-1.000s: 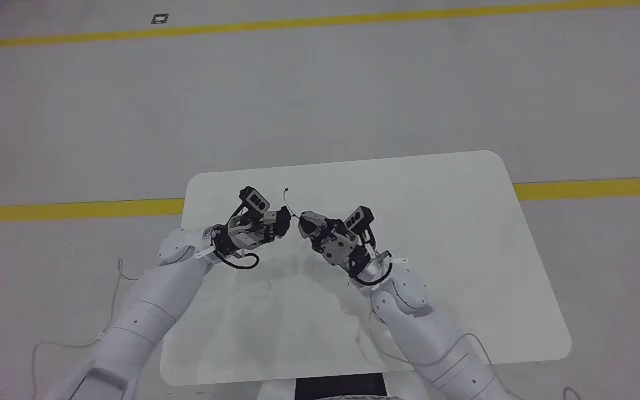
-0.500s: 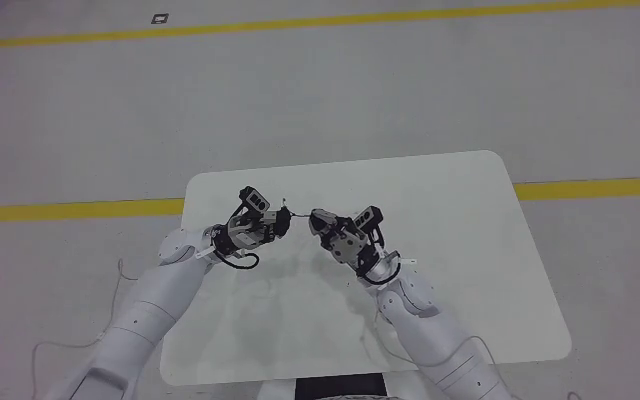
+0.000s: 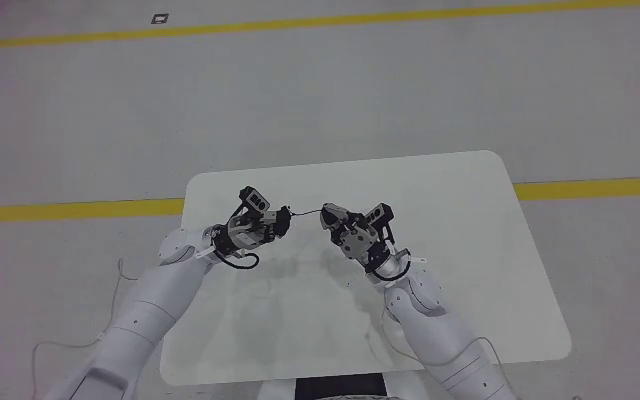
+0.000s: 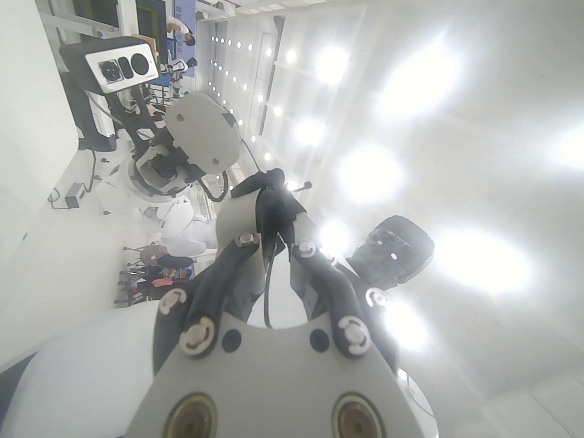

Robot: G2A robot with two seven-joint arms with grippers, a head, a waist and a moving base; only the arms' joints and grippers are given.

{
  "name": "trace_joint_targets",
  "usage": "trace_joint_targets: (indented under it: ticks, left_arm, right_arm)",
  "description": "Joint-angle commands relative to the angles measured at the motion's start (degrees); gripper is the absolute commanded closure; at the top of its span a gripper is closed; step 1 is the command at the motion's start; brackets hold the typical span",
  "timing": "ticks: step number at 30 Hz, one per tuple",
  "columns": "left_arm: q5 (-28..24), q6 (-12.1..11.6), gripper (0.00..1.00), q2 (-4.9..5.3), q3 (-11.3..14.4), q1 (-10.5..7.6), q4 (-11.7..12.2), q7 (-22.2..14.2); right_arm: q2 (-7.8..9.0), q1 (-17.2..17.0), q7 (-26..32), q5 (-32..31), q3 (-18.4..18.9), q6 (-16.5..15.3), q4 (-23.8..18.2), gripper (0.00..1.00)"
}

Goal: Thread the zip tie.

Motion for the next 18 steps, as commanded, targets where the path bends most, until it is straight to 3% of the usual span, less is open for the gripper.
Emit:
trace_joint_targets:
  ticks: [1,18]
  left_arm:
    - [0.0,0.0,1.00,0.00,0.0,0.00,0.0,0.0]
    - [0.0,0.0,1.00,0.00,0.0,0.00,0.0,0.0]
  right_arm:
    - [0.05,-0.1,0.1,0.2,0.4,0.0,-0.1,1.00]
    - [0.20,-0.8,0.7,1.2,1.4,0.0,-0.7,1.00]
